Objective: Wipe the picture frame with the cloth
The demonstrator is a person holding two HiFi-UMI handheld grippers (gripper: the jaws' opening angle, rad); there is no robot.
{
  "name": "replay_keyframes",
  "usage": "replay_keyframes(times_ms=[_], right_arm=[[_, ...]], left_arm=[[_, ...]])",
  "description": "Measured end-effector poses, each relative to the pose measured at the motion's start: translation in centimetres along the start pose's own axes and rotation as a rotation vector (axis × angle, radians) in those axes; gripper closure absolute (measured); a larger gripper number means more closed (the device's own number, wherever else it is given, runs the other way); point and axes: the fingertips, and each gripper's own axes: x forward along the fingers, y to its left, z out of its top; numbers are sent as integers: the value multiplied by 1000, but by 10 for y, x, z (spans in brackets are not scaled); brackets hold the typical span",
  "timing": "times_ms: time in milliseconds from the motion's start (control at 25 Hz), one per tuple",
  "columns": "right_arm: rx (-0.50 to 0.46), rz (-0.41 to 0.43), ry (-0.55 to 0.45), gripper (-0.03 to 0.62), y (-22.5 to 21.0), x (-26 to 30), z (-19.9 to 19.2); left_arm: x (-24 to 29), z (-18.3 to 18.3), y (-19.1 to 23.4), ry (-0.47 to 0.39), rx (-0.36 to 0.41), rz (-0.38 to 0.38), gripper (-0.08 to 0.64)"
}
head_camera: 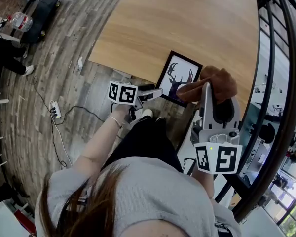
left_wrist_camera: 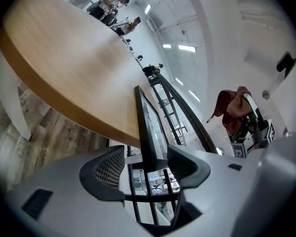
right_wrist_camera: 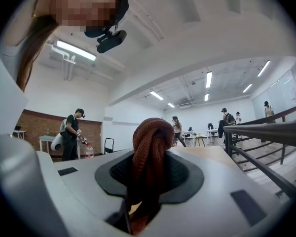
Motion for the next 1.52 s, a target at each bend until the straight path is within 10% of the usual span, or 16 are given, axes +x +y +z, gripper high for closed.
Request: replay_keyframes(times_ms=[560, 1520], right_arm=[[25, -22, 16, 459, -2, -2, -7], [-25, -53, -20, 459, 7, -5, 2]], left_arm=[[18, -8, -18, 72, -141, -299, 423], [-10, 14, -70, -190, -229, -582, 499]])
